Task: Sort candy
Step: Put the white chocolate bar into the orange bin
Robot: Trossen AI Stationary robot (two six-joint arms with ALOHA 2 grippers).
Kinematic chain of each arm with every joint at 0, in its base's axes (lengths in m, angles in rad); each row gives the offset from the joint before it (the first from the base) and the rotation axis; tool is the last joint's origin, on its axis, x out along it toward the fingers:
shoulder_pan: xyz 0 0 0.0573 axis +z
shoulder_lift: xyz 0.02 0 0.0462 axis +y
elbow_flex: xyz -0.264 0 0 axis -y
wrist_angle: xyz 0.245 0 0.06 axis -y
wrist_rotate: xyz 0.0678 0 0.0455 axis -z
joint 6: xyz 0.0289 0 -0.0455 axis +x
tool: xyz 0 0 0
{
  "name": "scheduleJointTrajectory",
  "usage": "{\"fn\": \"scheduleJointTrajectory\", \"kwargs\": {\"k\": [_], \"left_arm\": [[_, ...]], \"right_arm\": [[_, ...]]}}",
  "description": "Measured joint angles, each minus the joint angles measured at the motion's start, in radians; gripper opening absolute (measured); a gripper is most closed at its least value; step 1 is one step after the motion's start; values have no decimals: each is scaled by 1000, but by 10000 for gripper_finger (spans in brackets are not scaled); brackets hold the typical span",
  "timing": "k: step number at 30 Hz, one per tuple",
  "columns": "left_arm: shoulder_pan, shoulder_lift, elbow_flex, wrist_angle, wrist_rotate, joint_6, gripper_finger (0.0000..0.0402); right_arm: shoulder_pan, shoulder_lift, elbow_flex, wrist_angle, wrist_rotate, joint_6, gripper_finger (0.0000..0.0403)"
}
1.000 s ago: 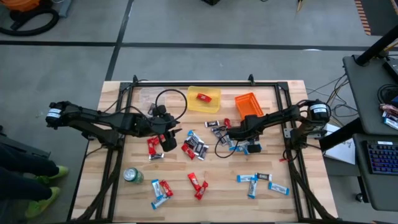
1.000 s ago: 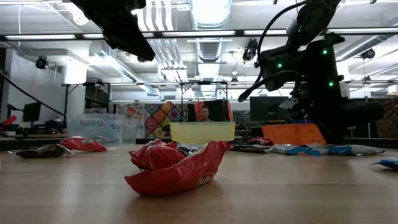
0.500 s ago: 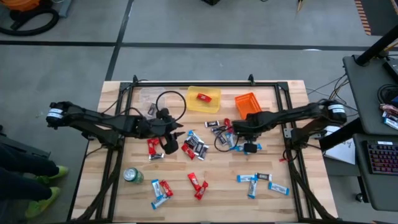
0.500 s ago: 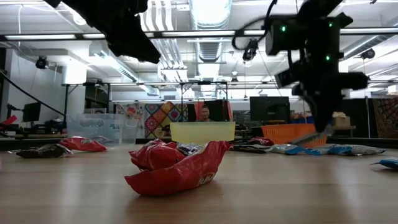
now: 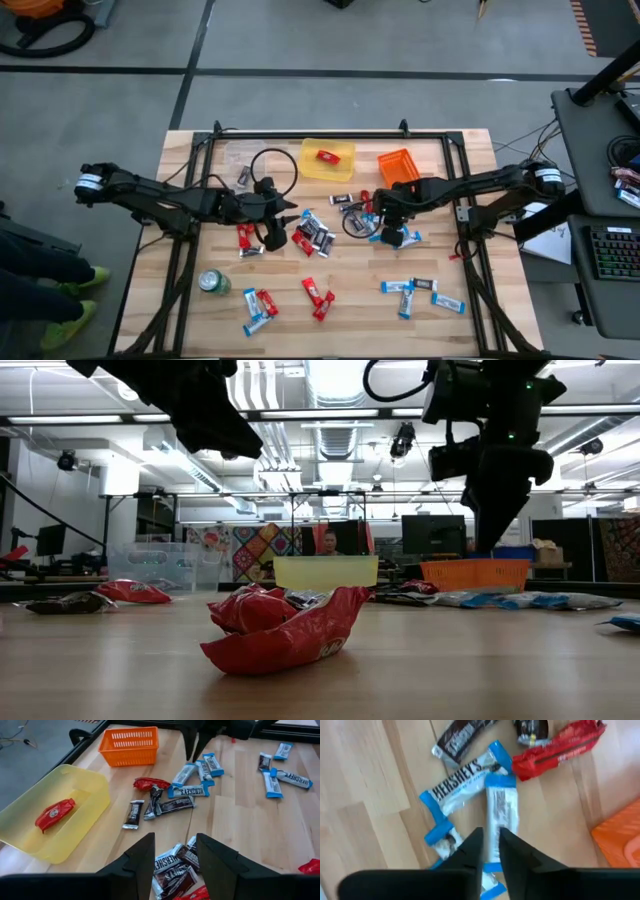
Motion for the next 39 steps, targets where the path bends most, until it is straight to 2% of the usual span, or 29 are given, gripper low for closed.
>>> {"fn": "scheduleJointTrajectory", "kwargs": {"k": [10, 14, 21, 25, 32, 39], "left_arm": [[-20, 0, 0, 0, -1, -25, 127], [-34, 0, -1, 0, -1, -42, 127], [-47, 0, -1, 11, -2, -47, 127], [-47, 0, -1, 17, -2, -45, 127], [-47, 0, -1, 18, -2, -40, 127], [-47, 0, -3, 23, -3, -38, 127]], "right_arm": [[0, 5, -11, 9, -8, 2, 172], [-2, 5, -41, 11, -7, 13, 202], [-2, 10, -108, 116, 3, 16, 207], [-2, 28, -114, 123, 99, 15, 208], [-2, 117, -116, 138, 149, -26, 208], [-2, 196, -114, 159, 153, -70, 201]]}}
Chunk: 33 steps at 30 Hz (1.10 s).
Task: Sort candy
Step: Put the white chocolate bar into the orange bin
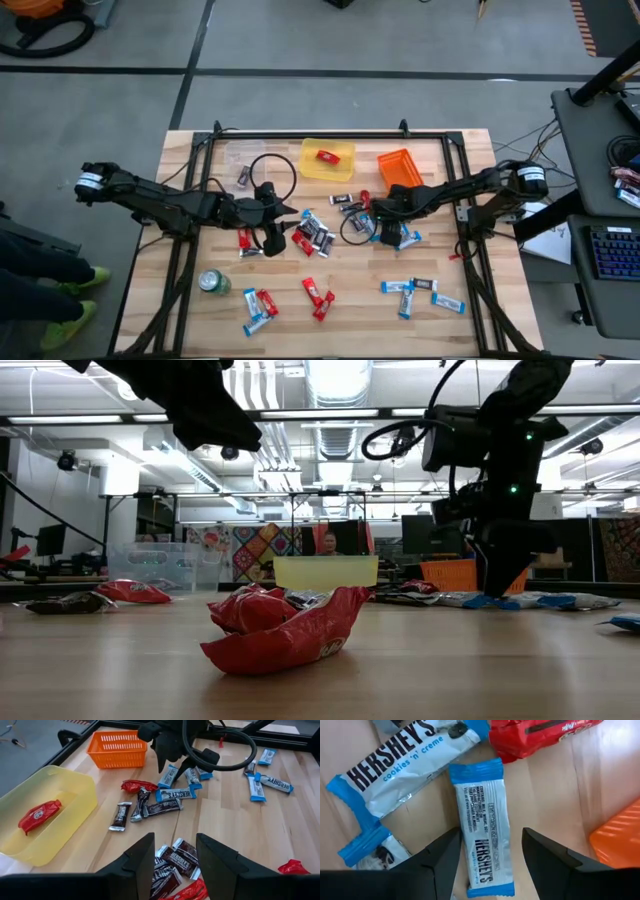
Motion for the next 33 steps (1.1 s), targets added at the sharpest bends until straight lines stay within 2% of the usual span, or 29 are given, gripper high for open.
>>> {"fn": "scheduleJointTrajectory", "kwargs": {"k": [4, 10, 14, 24, 28, 30, 33], "left_arm": [[0, 0, 0, 0, -1, 0, 127], [0, 0, 0, -1, -4, 0, 127], [0, 0, -2, -2, -4, 0, 127], [0, 0, -2, 1, -4, 0, 127], [0, 0, -2, 25, -4, 0, 127], [0, 0, -2, 41, -6, 0, 127], [0, 0, -2, 65, -8, 0, 127]], "right_arm": [[0, 0, -1, 7, -7, -18, 163], [0, -27, -1, 16, -44, -37, 68], [0, -57, -3, 22, -68, -48, 20], [-1, -233, -6, 23, -90, -41, 9], [-30, -329, -3, 81, -82, -12, 9], [-62, -360, 11, 90, -54, 26, 9], [-134, -384, 36, 86, 53, 118, 9]]}}
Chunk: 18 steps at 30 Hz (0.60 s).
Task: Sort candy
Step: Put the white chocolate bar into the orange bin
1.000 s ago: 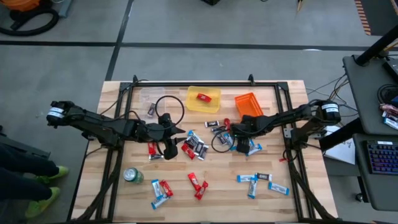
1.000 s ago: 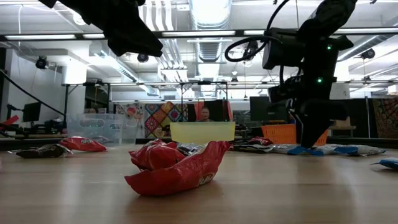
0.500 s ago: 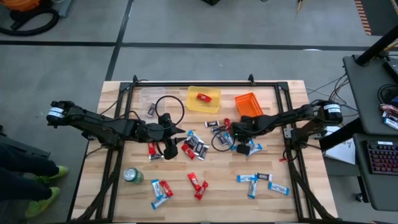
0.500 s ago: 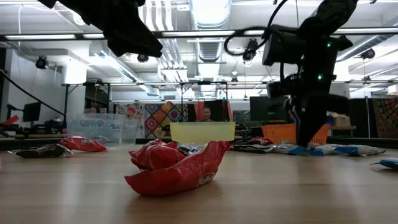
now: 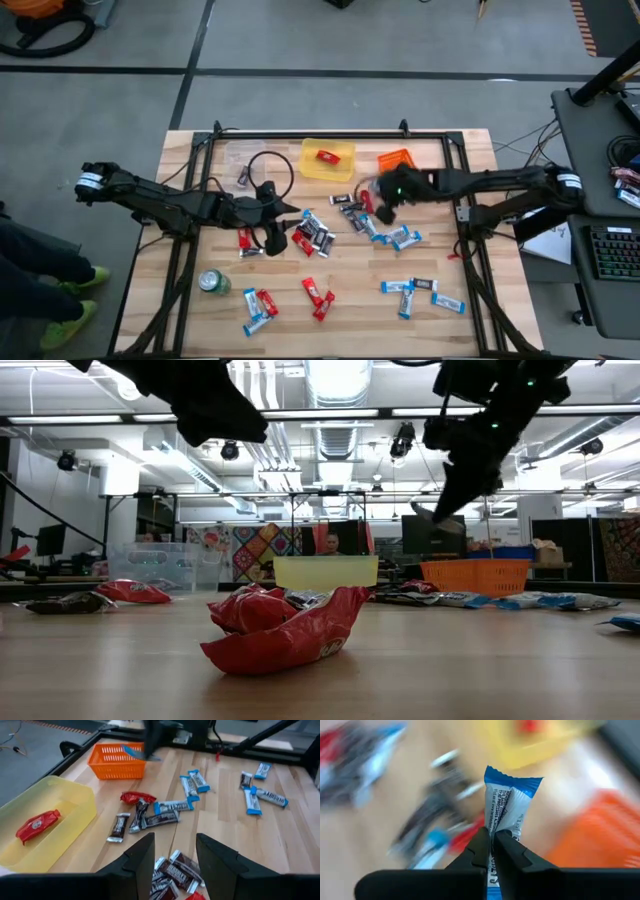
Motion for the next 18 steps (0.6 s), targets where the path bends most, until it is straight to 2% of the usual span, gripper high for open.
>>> {"fn": "scheduleJointTrajectory", "kwargs": {"k": [2, 5, 9, 12, 14, 18], "left_arm": [[0, 0, 0, 11, 0, 0, 127], [0, 0, 0, 16, 0, -1, 127], [0, 0, 0, 16, 0, -25, 127], [0, 0, 0, 16, 0, -30, 127], [0, 0, 0, 16, 0, -34, 127], [0, 0, 0, 16, 0, -34, 127]], "right_arm": [[-60, -4, 21, -27, 79, 52, 9], [-168, 6, 50, -95, 99, 64, 9], [-304, 36, 52, -144, 69, 66, 9], [-376, 63, 49, -144, -4, 53, 9], [-401, 76, 48, -126, -37, 41, 11], [-411, 97, 48, -120, -38, 32, 31]]}}
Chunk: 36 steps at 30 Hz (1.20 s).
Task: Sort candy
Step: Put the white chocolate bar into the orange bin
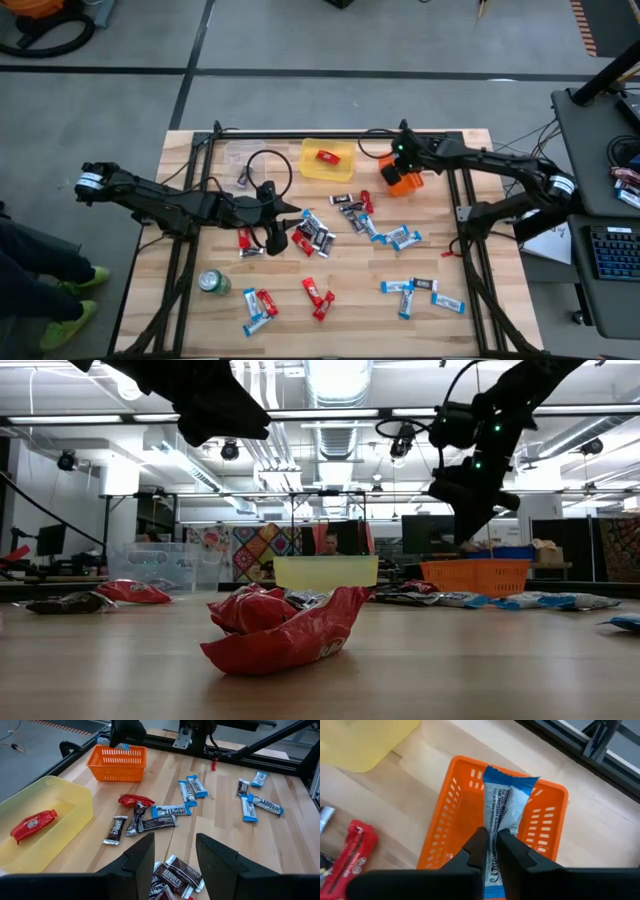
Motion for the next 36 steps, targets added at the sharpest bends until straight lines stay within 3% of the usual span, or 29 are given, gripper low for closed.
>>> {"fn": "scheduleJointTrajectory", "kwargs": {"k": [10, 30, 36], "left_arm": [[0, 0, 0, 0, 0, 0, 127], [0, 0, 0, -1, 0, 0, 127], [0, 0, 0, -1, 0, 0, 127]], "right_arm": [[2, 9, 0, 3, 0, -1, 74], [14, 5, 0, -7, -20, -26, 57], [15, 5, 0, -7, -55, 12, 106]]}}
